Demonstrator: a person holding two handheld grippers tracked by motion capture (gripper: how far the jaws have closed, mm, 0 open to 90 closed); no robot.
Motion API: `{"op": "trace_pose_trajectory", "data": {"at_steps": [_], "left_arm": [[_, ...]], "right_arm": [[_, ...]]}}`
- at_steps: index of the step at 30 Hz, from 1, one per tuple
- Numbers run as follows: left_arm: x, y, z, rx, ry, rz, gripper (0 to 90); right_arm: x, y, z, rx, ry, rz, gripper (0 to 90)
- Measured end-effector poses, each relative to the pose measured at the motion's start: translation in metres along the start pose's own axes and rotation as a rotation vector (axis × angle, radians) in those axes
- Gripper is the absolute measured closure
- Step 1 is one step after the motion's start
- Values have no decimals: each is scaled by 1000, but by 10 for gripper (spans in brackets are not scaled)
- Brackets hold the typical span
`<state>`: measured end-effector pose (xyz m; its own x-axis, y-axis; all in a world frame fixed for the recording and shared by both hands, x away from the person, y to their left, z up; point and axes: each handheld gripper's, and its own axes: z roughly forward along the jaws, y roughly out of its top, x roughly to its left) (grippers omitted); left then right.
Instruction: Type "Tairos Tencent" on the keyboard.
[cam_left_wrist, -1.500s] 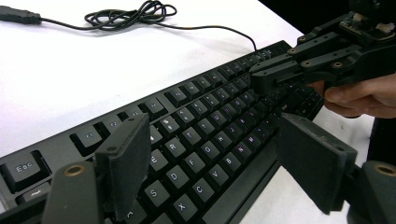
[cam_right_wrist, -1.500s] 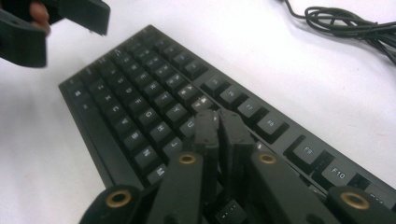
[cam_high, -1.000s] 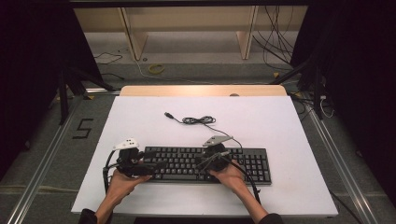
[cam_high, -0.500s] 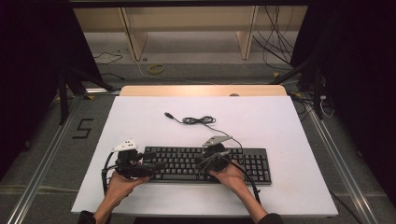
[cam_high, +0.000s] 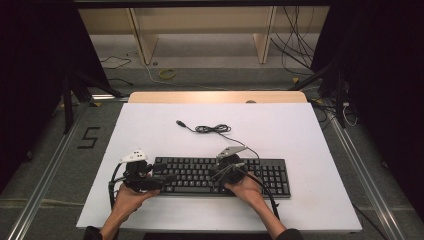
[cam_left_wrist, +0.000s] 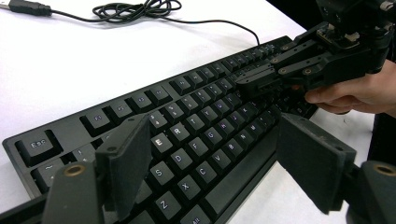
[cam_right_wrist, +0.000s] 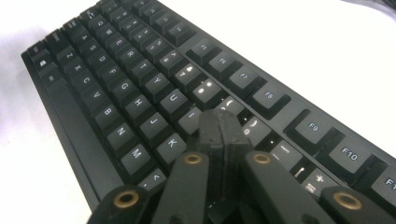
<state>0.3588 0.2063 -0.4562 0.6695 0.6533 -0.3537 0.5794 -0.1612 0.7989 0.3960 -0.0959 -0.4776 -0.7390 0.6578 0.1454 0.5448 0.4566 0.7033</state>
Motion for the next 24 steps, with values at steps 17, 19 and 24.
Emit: {"op": "trace_pose_trajectory", "data": {"at_steps": [17,19,24], "left_arm": [[1,0,0,6,18,8,271],[2,0,0,9,24,13,277],[3,0,0,18,47,8,301]], "right_arm": [[4,4,-24,-127,83,46,637],[6,3,-26,-131,90,44,607],[10,3,-31,-149,105,45,515]]}}
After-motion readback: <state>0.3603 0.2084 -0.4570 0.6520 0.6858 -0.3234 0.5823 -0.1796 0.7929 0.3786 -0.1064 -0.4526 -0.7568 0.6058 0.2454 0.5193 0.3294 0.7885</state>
